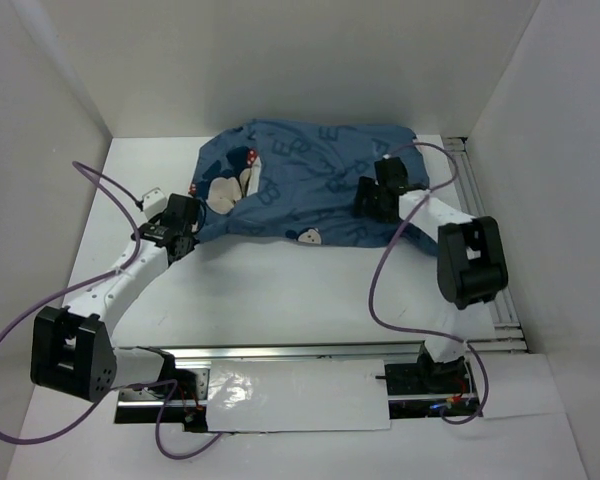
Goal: Put the pillow into the pillowcase
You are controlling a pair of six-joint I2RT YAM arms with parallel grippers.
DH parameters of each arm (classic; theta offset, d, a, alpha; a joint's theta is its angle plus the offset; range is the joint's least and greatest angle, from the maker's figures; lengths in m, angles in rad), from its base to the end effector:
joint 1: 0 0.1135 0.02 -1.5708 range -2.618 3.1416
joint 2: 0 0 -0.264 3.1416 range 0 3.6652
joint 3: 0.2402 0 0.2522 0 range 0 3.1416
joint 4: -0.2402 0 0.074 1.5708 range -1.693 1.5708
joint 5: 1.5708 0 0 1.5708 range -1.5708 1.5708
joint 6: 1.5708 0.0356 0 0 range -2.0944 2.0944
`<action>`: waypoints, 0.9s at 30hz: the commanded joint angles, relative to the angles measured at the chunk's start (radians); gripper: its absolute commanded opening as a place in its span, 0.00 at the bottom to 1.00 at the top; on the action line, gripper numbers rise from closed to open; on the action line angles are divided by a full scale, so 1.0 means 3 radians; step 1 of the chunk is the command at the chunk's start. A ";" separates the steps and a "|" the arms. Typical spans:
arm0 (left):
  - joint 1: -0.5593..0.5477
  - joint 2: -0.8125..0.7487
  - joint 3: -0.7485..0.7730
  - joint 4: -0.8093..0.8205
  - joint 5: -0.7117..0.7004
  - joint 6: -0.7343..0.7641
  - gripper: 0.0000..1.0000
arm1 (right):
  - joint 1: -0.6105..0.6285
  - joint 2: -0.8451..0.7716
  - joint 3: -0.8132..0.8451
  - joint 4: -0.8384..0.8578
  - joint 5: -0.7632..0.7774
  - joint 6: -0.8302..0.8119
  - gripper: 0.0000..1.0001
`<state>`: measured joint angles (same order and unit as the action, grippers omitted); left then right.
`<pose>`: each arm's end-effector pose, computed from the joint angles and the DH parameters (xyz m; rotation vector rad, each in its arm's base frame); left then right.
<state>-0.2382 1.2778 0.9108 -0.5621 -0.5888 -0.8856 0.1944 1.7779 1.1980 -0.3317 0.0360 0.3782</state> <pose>0.2534 -0.0412 0.2514 -0.9493 2.1024 0.1825 0.3723 0.0720 0.2012 0.2440 2.4803 0.1977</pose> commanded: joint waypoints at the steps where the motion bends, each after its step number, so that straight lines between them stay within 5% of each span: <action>1: 0.0144 -0.0077 0.0139 0.0002 -0.0068 0.0058 0.00 | 0.0333 0.0424 0.0433 0.0354 -0.0228 -0.0064 0.83; 6: 0.0369 -0.0046 0.0170 0.0002 -0.0001 0.0089 0.00 | 0.0487 0.0416 0.0747 0.0318 -0.0074 -0.0080 0.86; 11: 0.0533 -0.0010 0.0140 0.0002 -0.0001 0.0119 0.00 | -0.0049 -0.0219 0.0359 0.0191 -0.0013 0.0028 1.00; 20: 0.0625 -0.0081 0.0047 0.0166 0.0096 0.0318 0.00 | -0.1005 -0.0803 -0.0295 -0.0377 0.0028 -0.0365 1.00; 27: 0.0656 -0.0051 0.0012 0.0237 0.0224 0.0395 0.00 | -0.1032 -0.0624 -0.0419 -0.0255 0.0156 -0.0652 1.00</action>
<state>-0.0471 1.2778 0.9222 -0.5240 -0.5293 -0.8040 -0.1261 1.5696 1.0695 -0.4282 0.0723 0.2356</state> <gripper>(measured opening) 0.036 0.999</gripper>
